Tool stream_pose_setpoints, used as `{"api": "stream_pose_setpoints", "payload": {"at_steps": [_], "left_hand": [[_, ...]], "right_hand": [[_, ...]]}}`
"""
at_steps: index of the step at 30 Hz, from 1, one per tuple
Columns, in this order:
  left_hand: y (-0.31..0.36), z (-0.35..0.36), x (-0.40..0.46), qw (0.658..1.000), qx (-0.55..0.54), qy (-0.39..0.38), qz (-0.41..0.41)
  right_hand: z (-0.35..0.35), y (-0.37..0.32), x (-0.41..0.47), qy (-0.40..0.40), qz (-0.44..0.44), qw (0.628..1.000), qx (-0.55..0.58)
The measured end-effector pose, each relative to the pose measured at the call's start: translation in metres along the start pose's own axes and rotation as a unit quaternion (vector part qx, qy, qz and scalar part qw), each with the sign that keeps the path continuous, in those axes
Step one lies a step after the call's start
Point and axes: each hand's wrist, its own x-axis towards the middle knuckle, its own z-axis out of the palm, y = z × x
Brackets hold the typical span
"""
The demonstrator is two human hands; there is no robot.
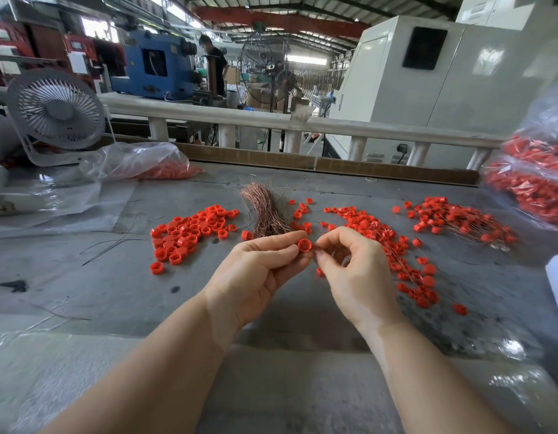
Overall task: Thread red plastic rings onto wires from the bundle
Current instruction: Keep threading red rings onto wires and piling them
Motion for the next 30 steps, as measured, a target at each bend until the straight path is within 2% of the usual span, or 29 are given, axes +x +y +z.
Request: {"api": "stream_pose_setpoints", "payload": {"at_steps": [16,22,28,30], "left_hand": [[-0.0019,-0.0032,0.0034,0.998,-0.035,-0.049,0.007],[-0.0012,-0.0044,0.0039,0.996,-0.074,-0.045,-0.003],[-0.001,-0.0045,0.0046,0.994,-0.104,-0.043,0.0],[-0.0008,-0.0039,0.0045,0.993,-0.107,-0.051,-0.002]], "right_hand": [[0.0007,-0.0001,0.0015,-0.001,0.006,0.999,0.051],[0.0026,0.0021,0.0013,0.0,-0.018,0.999,0.038],[0.0034,0.003,0.0,0.0,-0.058,0.998,-0.025],[0.003,0.0031,0.0001,-0.007,-0.044,0.999,-0.029]]}}
